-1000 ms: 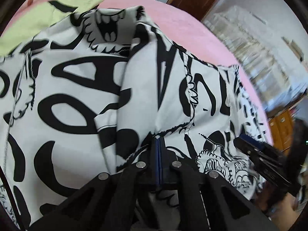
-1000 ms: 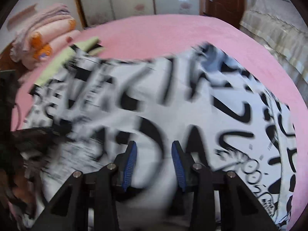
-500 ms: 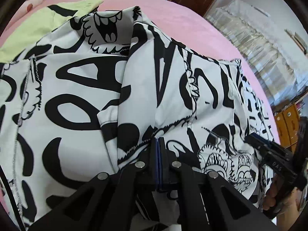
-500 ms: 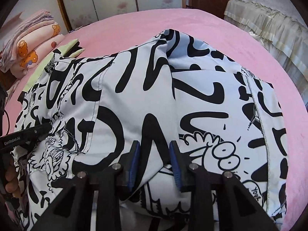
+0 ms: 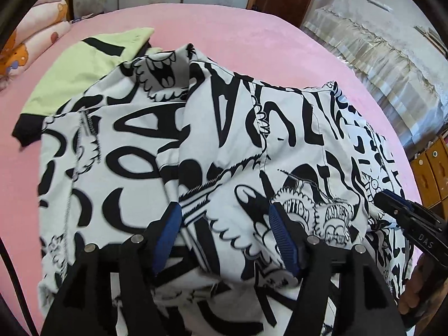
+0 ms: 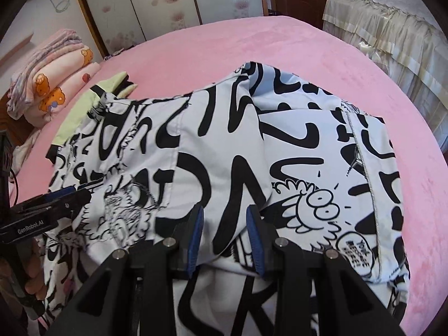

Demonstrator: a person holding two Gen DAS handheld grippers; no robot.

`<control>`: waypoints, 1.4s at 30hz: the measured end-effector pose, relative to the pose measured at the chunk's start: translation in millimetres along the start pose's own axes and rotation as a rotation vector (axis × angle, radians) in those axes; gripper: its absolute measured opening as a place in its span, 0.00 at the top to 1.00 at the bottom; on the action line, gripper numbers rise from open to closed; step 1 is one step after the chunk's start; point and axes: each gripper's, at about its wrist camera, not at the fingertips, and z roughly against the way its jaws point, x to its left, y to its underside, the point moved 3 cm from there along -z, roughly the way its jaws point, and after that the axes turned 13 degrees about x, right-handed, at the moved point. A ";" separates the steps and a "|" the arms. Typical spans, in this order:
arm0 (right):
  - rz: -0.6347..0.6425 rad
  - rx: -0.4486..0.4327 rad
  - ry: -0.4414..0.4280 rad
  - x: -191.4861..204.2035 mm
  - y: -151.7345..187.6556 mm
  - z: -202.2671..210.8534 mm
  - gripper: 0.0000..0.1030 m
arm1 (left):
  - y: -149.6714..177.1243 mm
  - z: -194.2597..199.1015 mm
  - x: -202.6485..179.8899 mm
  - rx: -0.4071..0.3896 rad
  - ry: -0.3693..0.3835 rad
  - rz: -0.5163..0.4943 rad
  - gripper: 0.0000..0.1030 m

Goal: Fold large clothes

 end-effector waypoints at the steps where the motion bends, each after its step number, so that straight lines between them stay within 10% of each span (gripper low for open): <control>1: -0.007 -0.002 -0.007 -0.4 2.5 3.4 0.69 | 1.8 3.0 1.4 0.003 -0.003 0.005 0.38; 29: -0.043 -0.198 0.019 3.5 100.8 162.2 0.57 | 139.3 174.1 -16.8 -0.136 -0.196 -0.011 0.28; 42: 0.000 -0.190 0.067 -23.3 183.0 169.8 0.40 | 230.2 164.9 43.7 -0.098 -0.170 0.067 0.26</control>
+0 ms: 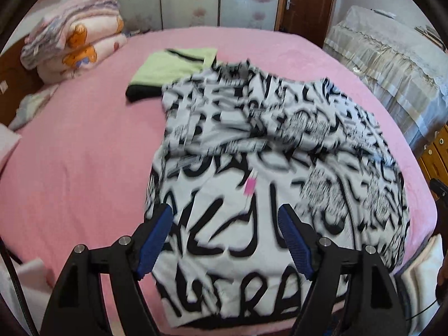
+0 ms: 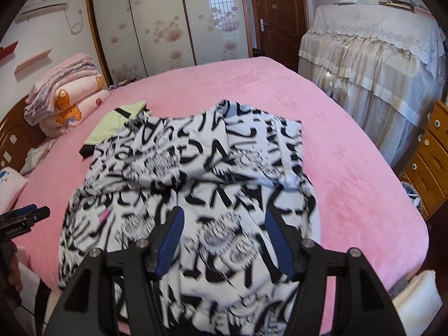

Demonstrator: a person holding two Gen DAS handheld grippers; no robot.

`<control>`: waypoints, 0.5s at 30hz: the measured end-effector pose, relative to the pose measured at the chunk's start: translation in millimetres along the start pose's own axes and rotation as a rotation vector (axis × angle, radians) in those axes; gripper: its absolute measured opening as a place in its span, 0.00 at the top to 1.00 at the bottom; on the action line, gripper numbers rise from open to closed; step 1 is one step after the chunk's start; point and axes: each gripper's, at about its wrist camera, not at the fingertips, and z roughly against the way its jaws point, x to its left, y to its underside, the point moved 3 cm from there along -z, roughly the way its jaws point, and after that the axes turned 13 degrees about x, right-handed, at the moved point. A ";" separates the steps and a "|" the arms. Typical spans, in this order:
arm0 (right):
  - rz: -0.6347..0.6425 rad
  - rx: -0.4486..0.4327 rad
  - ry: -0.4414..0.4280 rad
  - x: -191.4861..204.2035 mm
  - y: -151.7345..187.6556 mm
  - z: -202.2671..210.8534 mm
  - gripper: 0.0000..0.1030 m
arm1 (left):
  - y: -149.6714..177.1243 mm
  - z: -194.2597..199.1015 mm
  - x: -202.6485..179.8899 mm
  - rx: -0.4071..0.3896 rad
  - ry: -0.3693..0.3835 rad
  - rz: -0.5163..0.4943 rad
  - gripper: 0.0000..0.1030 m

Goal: Fold large clothes

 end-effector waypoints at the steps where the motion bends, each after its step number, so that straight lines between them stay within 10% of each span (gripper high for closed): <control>1: -0.001 0.008 0.000 -4.4 7.0 -1.7 0.40 | 7.1 -6.7 5.4 0.015 -0.001 0.005 0.26; 15: -0.026 0.222 -0.013 -69.5 88.6 -59.7 0.33 | 72.2 -86.4 82.2 0.279 0.141 0.103 0.26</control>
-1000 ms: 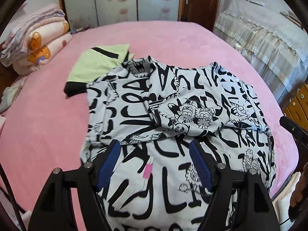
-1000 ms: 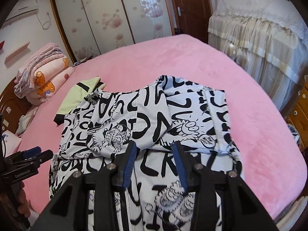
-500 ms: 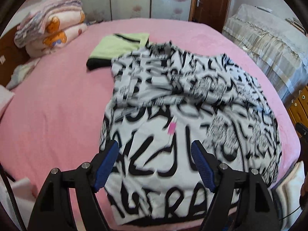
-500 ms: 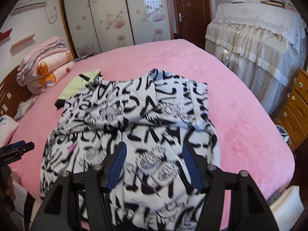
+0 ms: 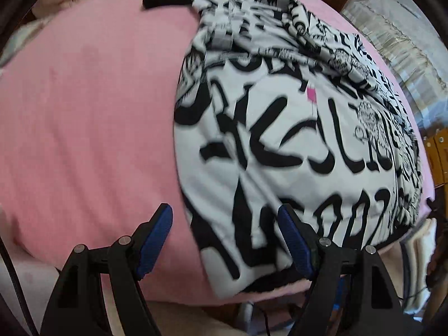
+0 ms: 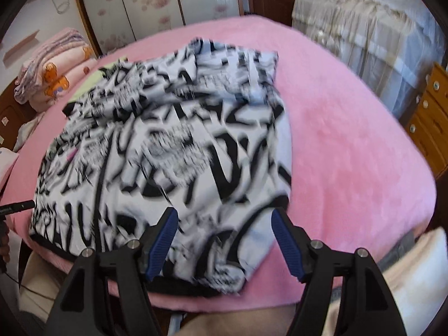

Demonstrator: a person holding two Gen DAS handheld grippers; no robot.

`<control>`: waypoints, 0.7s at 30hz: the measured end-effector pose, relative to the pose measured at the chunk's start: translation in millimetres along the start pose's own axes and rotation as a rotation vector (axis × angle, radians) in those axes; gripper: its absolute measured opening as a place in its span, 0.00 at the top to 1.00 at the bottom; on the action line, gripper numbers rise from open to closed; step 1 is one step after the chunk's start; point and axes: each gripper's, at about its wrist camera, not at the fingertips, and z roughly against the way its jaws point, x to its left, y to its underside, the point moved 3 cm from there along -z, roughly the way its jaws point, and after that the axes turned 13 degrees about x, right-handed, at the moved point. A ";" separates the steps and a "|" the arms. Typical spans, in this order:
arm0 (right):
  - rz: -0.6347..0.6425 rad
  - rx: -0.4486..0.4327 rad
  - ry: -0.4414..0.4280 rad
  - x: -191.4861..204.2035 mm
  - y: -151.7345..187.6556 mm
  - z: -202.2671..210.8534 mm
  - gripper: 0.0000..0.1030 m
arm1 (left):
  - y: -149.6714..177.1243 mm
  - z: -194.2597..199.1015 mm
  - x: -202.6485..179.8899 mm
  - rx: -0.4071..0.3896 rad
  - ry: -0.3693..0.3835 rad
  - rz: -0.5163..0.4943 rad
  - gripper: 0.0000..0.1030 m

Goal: Fold large clothes

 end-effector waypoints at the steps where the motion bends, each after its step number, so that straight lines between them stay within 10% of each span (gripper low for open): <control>1: -0.005 0.021 -0.015 -3.7 4.8 -5.2 0.33 | 2.1 -2.8 1.6 0.009 0.021 0.004 0.26; 11: -0.119 0.118 -0.259 -22.7 26.1 -42.8 0.33 | 4.6 -25.7 7.0 0.046 0.101 0.016 0.25; 19: -0.116 0.123 -0.281 -20.4 24.5 -55.4 0.33 | 2.6 -33.1 11.3 0.046 0.136 0.026 0.21; 21: -0.098 0.119 -0.310 -15.8 24.6 -54.5 0.62 | 1.6 -34.5 12.0 0.050 0.148 0.035 0.21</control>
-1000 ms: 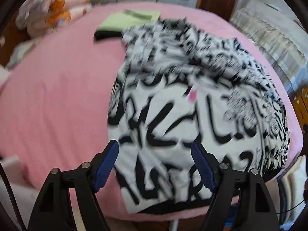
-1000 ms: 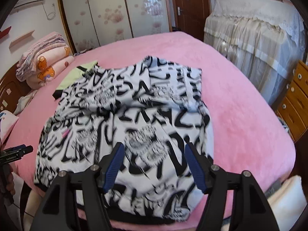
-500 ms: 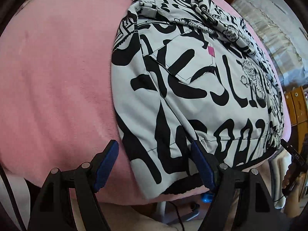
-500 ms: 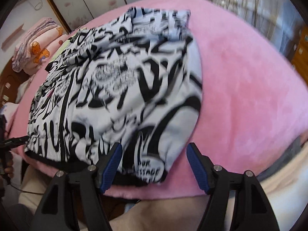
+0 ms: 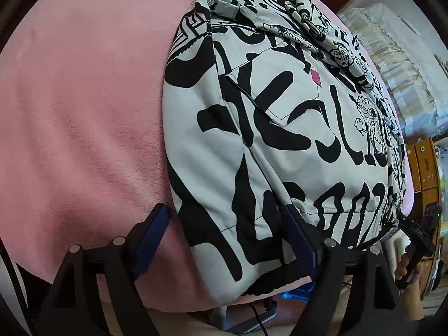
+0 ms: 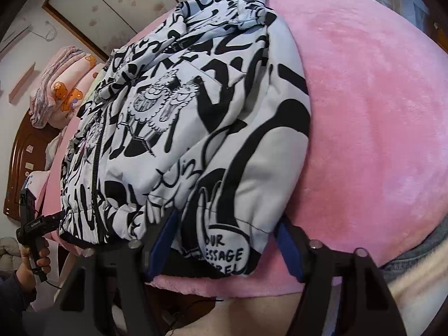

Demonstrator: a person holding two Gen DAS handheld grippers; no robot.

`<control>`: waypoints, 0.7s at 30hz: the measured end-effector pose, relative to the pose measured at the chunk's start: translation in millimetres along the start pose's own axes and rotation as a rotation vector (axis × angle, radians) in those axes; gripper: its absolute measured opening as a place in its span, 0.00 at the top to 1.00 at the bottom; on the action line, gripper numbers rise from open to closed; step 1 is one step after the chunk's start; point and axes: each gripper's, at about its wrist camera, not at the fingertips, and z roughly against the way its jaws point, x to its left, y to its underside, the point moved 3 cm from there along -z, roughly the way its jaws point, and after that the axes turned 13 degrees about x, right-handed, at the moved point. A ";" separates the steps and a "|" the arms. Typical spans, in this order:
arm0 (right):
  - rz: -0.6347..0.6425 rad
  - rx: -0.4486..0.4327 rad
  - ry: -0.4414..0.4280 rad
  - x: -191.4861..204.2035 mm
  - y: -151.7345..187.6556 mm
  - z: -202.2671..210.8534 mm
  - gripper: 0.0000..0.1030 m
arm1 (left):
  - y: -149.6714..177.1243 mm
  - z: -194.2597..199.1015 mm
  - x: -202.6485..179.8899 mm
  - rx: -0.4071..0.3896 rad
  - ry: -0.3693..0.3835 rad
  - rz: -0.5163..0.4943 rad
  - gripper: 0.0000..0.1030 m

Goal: Fold large clothes

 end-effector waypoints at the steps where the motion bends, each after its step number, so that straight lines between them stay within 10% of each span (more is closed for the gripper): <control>1: 0.010 -0.008 0.021 3.0 0.3 2.1 0.66 | -0.1 0.3 0.4 0.002 0.002 0.003 0.21; 5: 0.048 -0.006 0.040 8.3 -0.4 7.3 0.76 | 3.3 4.6 2.2 0.011 0.041 -0.001 0.22; 11: 0.018 0.021 0.020 2.0 -2.9 -3.7 0.65 | 7.0 3.3 -7.9 0.034 0.066 -0.029 0.22; 18: 0.008 0.025 0.021 0.5 -5.2 -10.5 0.63 | 6.8 -8.0 -24.3 0.048 -0.030 -0.096 0.19; 21: 0.013 0.027 0.033 2.2 -5.2 -10.8 0.64 | 6.3 -11.0 -36.3 0.052 -0.088 -0.135 0.35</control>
